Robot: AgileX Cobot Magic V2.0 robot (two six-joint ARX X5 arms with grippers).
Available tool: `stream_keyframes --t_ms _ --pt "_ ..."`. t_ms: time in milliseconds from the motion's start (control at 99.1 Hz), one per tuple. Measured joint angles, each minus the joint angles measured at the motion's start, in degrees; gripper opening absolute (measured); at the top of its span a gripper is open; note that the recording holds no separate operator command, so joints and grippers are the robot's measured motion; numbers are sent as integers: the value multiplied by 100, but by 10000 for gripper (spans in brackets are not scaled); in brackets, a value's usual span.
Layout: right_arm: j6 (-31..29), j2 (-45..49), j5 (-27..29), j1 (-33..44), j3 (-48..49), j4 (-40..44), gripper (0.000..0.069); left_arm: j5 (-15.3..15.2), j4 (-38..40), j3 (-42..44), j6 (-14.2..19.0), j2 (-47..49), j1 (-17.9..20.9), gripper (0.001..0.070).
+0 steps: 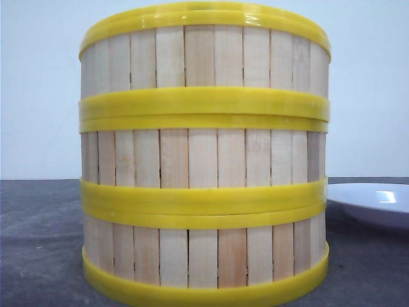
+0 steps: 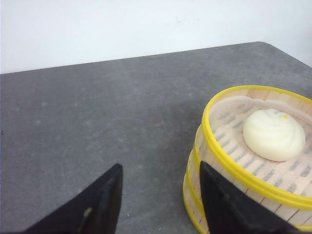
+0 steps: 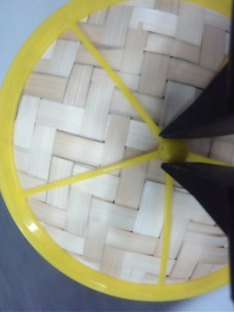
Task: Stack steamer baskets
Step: 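Lower the lid onto the top basket with the right gripper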
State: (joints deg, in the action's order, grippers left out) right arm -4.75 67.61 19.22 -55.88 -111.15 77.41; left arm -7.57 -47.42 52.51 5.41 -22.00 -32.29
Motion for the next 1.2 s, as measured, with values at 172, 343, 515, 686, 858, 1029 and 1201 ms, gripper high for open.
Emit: stream_keyframes --t_ms 172,343,515,686,858,1029,1201 --pt "-2 -367 678 2 0 -42 53 0 2 0 0 0 0 296" --pt "-24 -713 890 0 24 -98 53 0 2 0 -2 0 0 296" --pt "-155 -1226 946 0 734 -234 53 0 0 0 0 0 0 296" --pt "-358 -1779 896 0 1956 -785 53 0 2 0 0 0 0 296" --pt "-522 -1915 310 0 2514 -968 53 0 0 0 0 0 0 296" --pt "-586 -1602 -332 0 2516 -1038 53 0 0 0 0 0 0 296" --pt "-603 -1003 -894 0 2516 -1047 53 0 0 0 0 0 0 296"
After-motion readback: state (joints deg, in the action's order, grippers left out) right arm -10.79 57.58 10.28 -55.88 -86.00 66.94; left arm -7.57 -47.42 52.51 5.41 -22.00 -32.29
